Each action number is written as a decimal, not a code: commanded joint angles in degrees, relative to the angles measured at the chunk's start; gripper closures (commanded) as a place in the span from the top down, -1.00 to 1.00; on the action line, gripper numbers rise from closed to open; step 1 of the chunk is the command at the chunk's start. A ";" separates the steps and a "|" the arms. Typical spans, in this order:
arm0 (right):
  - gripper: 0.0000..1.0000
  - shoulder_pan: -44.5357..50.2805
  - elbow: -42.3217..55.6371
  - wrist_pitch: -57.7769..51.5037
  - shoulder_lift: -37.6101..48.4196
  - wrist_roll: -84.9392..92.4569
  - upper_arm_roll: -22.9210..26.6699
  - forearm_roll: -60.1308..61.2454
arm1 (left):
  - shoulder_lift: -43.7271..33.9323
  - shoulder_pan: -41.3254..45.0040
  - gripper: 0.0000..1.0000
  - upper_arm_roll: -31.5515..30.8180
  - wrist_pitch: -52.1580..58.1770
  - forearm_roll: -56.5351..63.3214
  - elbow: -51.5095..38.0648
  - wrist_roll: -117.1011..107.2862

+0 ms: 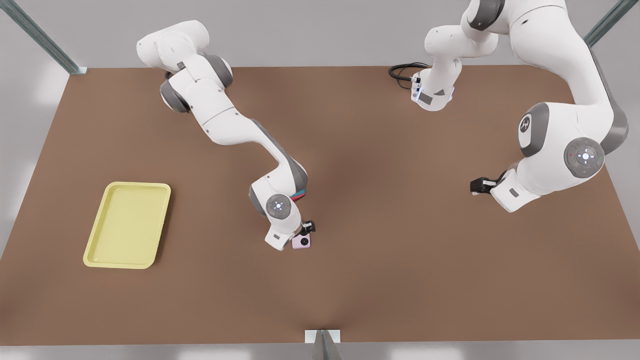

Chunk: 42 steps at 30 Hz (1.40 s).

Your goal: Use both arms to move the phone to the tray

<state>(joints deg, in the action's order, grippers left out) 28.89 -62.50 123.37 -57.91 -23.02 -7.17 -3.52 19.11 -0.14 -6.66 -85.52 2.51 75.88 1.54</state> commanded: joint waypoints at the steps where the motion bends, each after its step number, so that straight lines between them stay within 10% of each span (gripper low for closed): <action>1: 1.00 0.03 -0.16 0.91 -0.10 -4.57 0.06 0.35 | -0.04 -0.03 1.00 -0.01 -0.08 0.03 -0.03 2.24; 42: 1.00 2.93 3.00 1.43 -5.37 -9.32 1.29 -0.53 | 0.75 -0.30 1.00 0.07 -0.70 0.03 -0.03 2.15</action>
<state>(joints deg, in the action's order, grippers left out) 31.81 -59.69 124.91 -63.37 -31.79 -5.89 -4.08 19.93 -0.44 -6.58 -86.26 2.52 75.88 3.55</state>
